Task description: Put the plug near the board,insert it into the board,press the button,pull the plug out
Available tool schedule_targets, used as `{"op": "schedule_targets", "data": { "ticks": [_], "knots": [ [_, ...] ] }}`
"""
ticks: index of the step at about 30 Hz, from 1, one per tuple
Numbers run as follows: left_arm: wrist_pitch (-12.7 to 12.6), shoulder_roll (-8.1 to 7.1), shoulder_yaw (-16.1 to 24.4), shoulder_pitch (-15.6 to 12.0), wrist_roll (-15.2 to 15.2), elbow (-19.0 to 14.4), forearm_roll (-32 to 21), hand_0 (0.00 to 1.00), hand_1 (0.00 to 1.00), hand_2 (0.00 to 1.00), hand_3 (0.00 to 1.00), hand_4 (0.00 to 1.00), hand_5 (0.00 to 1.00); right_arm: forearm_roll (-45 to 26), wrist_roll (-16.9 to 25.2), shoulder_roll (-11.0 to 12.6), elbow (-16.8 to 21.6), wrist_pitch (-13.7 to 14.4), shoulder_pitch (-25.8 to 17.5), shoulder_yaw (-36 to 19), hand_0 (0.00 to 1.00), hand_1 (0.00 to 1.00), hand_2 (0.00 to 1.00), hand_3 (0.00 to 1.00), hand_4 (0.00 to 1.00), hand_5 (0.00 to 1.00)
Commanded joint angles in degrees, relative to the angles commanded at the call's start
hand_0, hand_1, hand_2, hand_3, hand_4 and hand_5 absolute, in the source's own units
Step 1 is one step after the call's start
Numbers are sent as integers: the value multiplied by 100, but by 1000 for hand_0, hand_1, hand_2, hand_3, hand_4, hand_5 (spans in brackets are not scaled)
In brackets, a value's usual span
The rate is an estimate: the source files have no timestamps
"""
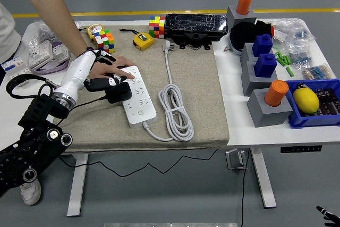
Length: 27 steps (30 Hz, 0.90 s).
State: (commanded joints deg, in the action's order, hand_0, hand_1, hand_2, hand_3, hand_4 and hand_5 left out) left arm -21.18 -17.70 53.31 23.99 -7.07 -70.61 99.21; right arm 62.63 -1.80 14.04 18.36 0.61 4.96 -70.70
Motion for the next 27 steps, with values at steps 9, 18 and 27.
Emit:
{"op": "schedule_targets", "data": {
  "ticks": [9, 18, 27],
  "knots": [
    [44, 20, 10, -23, -21, 27, -29, 700, 676, 641, 623, 954, 349, 10, -2, -23, -2, -1, -28, -28, 648, 643, 622, 548, 980, 532],
    [71, 17, -6, 11, -23, 15, -38, 698, 674, 644, 628, 956, 354, 14, 1, -17, 8, 1, -30, -80, 648, 643, 622, 548, 980, 533],
    [106, 24, -9, 5, -40, 6, -30, 698, 674, 644, 630, 956, 352, 14, 0, -37, 4, -2, -40, -85, 647, 643, 622, 546, 980, 532]
  ]
}}
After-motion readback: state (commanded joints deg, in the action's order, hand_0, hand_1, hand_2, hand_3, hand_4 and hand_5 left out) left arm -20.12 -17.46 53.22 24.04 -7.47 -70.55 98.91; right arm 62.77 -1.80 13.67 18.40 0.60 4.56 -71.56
